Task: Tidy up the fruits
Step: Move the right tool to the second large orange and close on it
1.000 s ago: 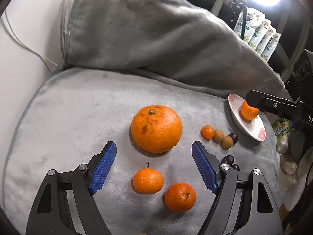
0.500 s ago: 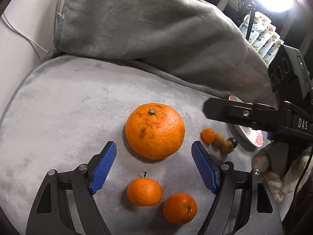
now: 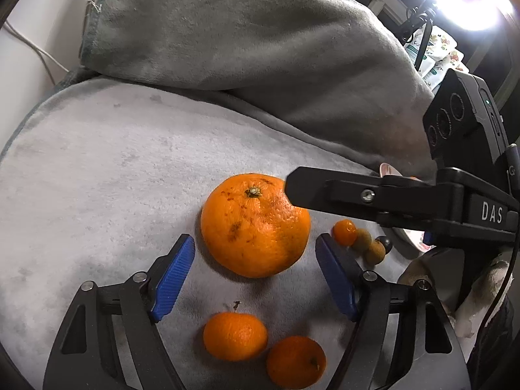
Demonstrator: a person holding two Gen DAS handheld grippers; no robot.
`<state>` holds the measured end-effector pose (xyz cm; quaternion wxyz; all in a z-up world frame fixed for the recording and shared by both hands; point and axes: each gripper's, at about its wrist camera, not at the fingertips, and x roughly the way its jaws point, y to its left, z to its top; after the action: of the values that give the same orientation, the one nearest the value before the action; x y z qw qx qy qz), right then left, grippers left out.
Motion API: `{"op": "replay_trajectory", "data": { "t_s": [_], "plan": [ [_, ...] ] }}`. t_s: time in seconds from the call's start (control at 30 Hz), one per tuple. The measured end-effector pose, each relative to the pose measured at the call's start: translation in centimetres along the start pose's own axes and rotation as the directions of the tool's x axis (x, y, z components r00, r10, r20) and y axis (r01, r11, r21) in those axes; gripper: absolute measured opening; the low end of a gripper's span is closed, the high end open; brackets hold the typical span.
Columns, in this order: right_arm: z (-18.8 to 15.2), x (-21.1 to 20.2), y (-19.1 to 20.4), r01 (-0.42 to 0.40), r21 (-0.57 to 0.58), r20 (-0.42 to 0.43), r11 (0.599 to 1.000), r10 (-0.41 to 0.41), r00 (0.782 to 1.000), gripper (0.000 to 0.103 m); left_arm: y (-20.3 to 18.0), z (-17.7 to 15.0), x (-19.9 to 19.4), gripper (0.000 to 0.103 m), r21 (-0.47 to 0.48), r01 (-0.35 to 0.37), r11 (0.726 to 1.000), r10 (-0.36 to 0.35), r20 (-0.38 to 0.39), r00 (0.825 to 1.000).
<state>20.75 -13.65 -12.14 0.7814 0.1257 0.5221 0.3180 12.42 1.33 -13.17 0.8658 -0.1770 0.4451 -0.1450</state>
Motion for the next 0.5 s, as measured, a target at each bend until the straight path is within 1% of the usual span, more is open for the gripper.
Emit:
{"op": "replay_trajectory", "data": {
  "t_s": [0.07, 0.13, 0.2, 0.33, 0.4, 0.5],
  "plan": [
    [0.0, 0.2, 0.1, -0.011, 0.006, -0.008, 1.0, 0.011, 1.0, 0.093, 0.1, 0.0, 0.0, 0.072, -0.002, 0.004, 1.0, -0.004, -0.002, 1.0],
    [0.0, 0.4, 0.3, -0.017, 0.006, -0.016, 1.0, 0.017, 1.0, 0.09, 0.2, 0.1, 0.1, 0.069, -0.003, 0.006, 1.0, -0.006, -0.004, 1.0],
    [0.0, 0.7, 0.5, -0.029, 0.009, -0.032, 1.0, 0.029, 0.999, 0.08, 0.2, 0.2, 0.4, 0.069, -0.004, 0.009, 1.0, -0.009, -0.006, 1.0],
    [0.0, 1.1, 0.6, -0.042, 0.021, -0.051, 0.999, 0.043, 0.998, 0.074, 0.2, 0.4, 0.7, 0.068, -0.007, 0.017, 1.0, -0.017, -0.008, 1.0],
    [-0.1, 1.2, 0.5, -0.047, 0.025, -0.058, 0.999, 0.049, 0.997, 0.066, 0.1, 0.4, 0.8, 0.068, -0.003, 0.014, 1.0, -0.014, -0.006, 1.0],
    [-0.1, 1.3, 0.4, -0.068, 0.041, -0.064, 0.997, 0.07, 0.995, 0.063, 0.1, 0.3, 0.8, 0.068, -0.001, 0.013, 1.0, -0.013, -0.004, 1.0]
  ]
}}
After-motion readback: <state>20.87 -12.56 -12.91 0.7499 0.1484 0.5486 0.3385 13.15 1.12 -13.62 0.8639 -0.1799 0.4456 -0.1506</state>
